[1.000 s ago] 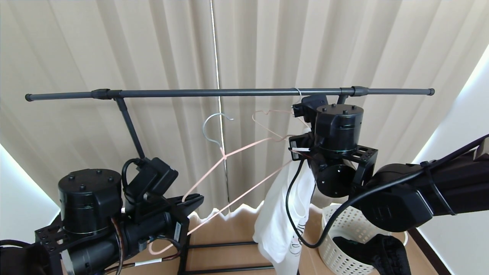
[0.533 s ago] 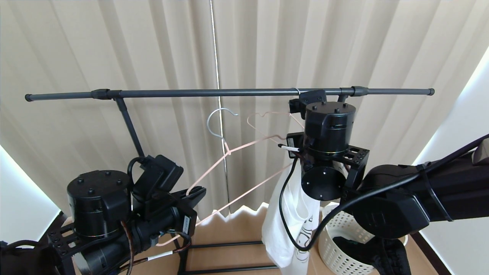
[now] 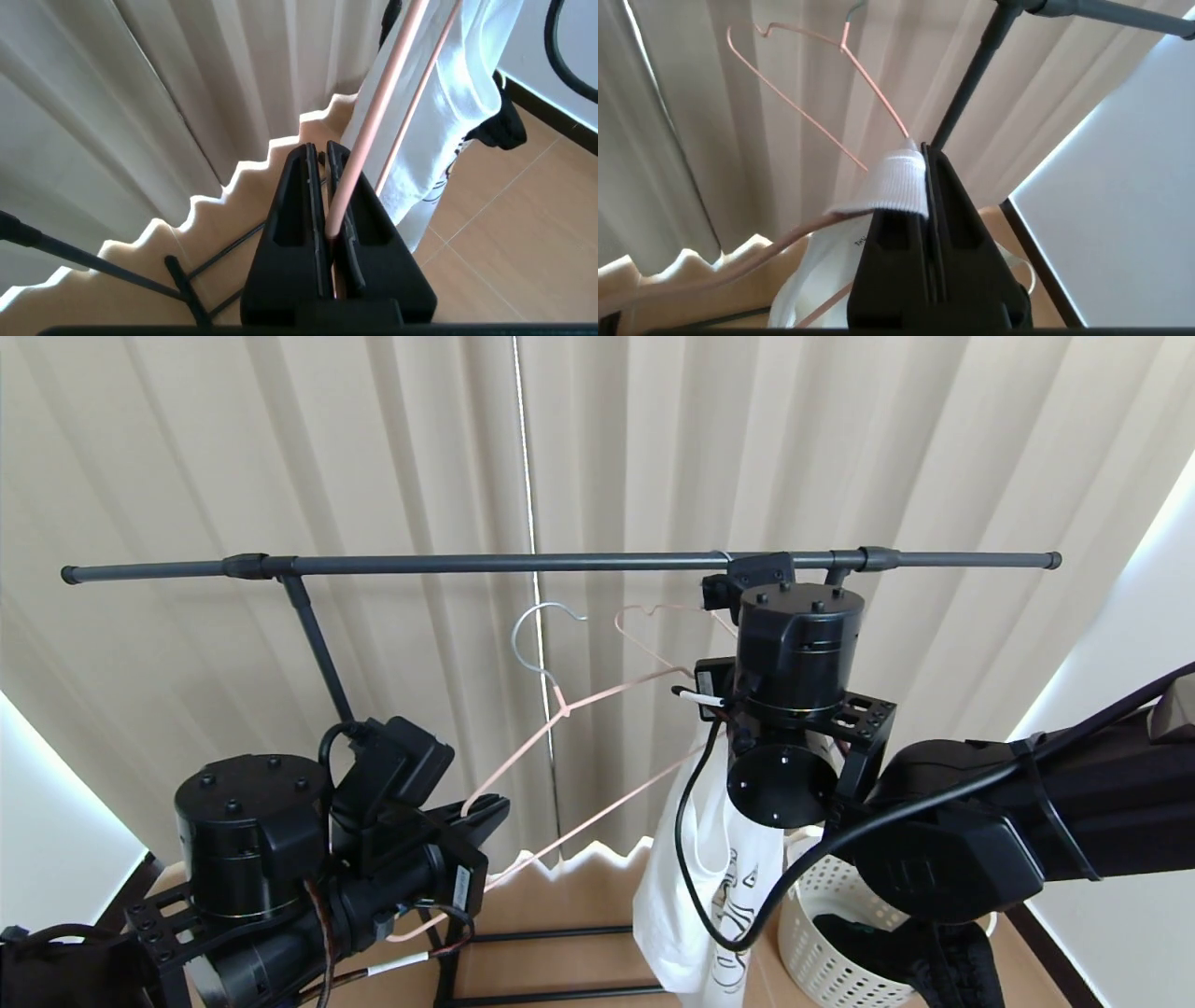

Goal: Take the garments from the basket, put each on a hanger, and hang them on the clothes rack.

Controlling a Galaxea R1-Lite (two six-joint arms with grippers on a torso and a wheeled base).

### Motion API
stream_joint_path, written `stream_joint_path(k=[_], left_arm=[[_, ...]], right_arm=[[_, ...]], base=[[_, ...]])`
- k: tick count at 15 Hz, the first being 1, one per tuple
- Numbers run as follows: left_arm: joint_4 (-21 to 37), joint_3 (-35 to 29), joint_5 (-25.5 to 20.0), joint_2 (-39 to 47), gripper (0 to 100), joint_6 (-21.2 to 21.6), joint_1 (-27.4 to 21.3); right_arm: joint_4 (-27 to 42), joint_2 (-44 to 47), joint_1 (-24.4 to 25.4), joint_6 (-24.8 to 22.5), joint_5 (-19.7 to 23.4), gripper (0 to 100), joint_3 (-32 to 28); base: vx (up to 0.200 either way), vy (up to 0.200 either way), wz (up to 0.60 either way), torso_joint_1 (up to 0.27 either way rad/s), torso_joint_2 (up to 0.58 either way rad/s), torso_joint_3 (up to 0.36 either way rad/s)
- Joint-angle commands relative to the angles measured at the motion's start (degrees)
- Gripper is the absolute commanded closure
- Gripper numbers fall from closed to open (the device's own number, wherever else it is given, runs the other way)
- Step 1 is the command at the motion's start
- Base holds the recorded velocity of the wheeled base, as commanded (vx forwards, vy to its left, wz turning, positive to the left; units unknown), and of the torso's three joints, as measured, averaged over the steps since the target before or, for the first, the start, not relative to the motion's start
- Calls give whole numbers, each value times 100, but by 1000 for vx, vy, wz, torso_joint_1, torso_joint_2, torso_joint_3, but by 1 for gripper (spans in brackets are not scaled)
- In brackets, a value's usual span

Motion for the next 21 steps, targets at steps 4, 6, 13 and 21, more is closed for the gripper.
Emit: stream_joint_path(k=[4, 6, 13, 21], left_arm=[[-9, 25, 1, -2, 100, -1, -4], [-9, 33, -7, -2, 100, -1, -4], [-9, 42, -7, -2, 100, -1, -39], [-9, 42, -7, -2, 100, -1, -48]], right_arm=[[-16, -45, 340, 99, 4, 100, 44], [-25, -53, 471, 170, 4, 100, 36], [-596, -45, 999, 214, 4, 100, 0], [-983, -18, 1737, 504, 13, 100, -123]], base=[[0, 0, 0, 0, 0, 0], [0, 0, 0, 0, 0, 0], [0, 0, 0, 0, 0, 0], [0, 0, 0, 0, 0, 0]])
